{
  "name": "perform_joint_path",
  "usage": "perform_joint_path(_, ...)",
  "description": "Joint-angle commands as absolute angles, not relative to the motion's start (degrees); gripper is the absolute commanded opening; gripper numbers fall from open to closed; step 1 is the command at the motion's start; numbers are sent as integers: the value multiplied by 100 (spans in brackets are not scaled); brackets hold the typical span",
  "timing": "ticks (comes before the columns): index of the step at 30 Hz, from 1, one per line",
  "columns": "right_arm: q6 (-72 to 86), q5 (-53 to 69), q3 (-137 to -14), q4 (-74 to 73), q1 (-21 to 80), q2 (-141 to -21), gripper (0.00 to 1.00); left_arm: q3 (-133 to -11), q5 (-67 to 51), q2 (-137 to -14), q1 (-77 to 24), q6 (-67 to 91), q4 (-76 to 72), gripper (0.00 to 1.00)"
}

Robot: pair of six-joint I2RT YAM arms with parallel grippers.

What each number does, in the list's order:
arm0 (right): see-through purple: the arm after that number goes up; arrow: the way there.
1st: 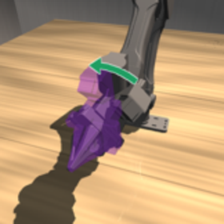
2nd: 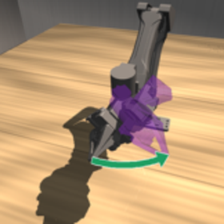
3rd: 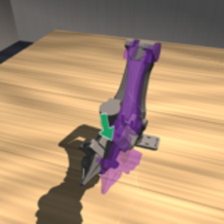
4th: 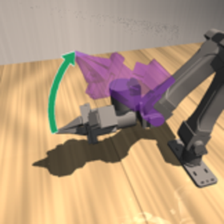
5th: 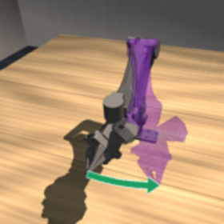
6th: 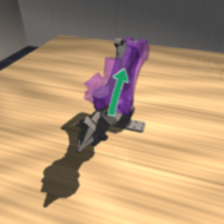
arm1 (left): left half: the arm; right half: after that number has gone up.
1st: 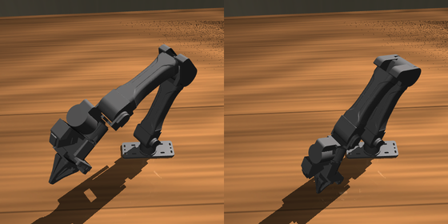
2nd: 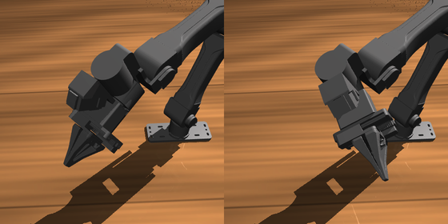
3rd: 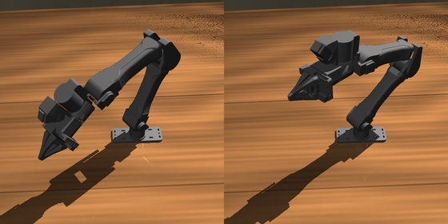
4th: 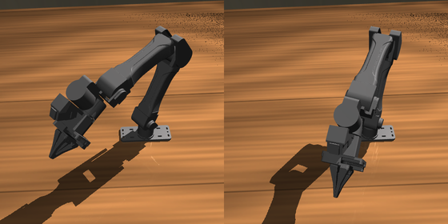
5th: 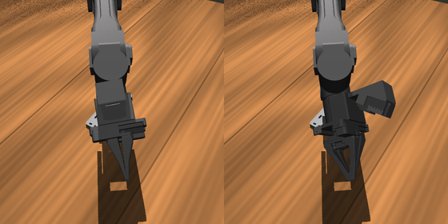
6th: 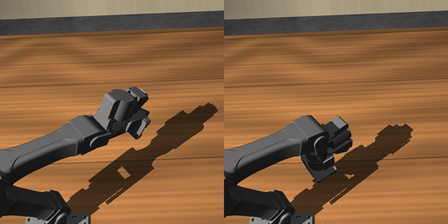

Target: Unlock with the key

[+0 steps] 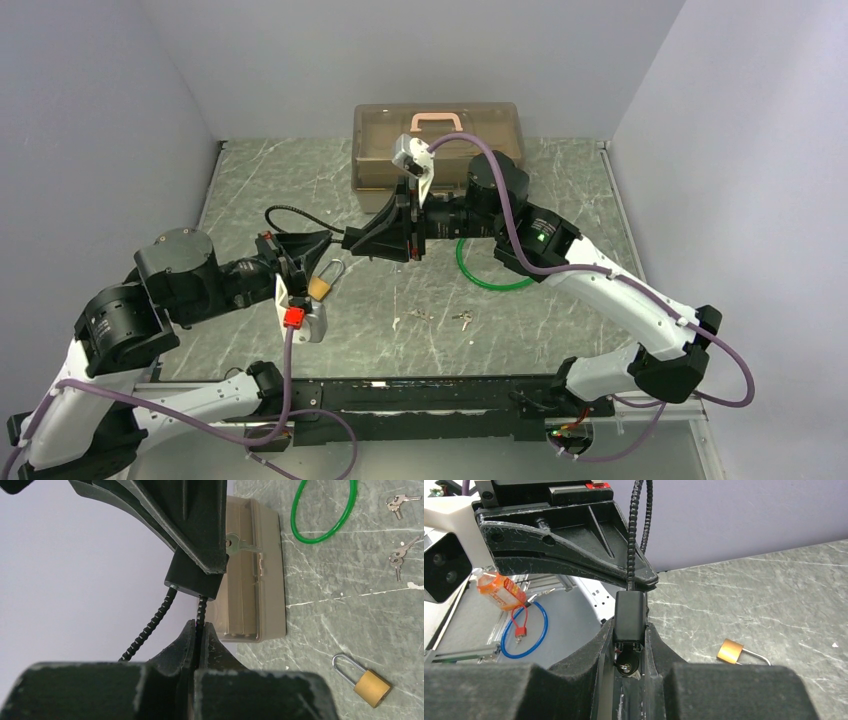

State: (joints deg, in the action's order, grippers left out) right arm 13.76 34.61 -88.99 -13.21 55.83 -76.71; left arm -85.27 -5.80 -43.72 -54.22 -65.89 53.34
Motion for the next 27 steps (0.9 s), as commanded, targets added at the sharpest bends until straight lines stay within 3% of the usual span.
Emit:
perform_joint_path(1, 1181, 3390, -8814, -2076, 5290, -7142, 0, -9121, 257, -4060, -5175, -6575, 5234, 0)
perform_joint_path(5, 1258, 3397, -8677, -1914, 5174, -6955, 0, -9228, 73, -4087, -5076, -6460, 5487, 0)
perform_joint_path(6, 1314, 3430, -8674, -1832, 5179, -6959, 0, -9222, -140, -4087, -5053, -6461, 5686, 6)
perform_joint_path(8, 1488, 3518, -8687, -1659, 5173, -7036, 0, -9169, -649, -4064, -5027, -6423, 6018, 43)
perform_joint_path(11, 1610, 3631, -8733, -1527, 5169, -7146, 0, -9247, -1034, -4161, -5003, -6205, 6439, 64)
perform_joint_path(15, 1669, 3620, -8789, -1447, 5169, -7225, 0, -9635, -1663, -4551, -5008, -5866, 7245, 76)
perform_joint_path(17, 1674, 3649, -8865, -1475, 5176, -7295, 0, -9846, -1949, -4695, -5008, -5658, 7284, 77)
perform_joint_path(27, 1570, 3714, -9207, -1676, 5466, -7694, 0, -10383, -1995, -5299, -5112, -6216, 6563, 64)
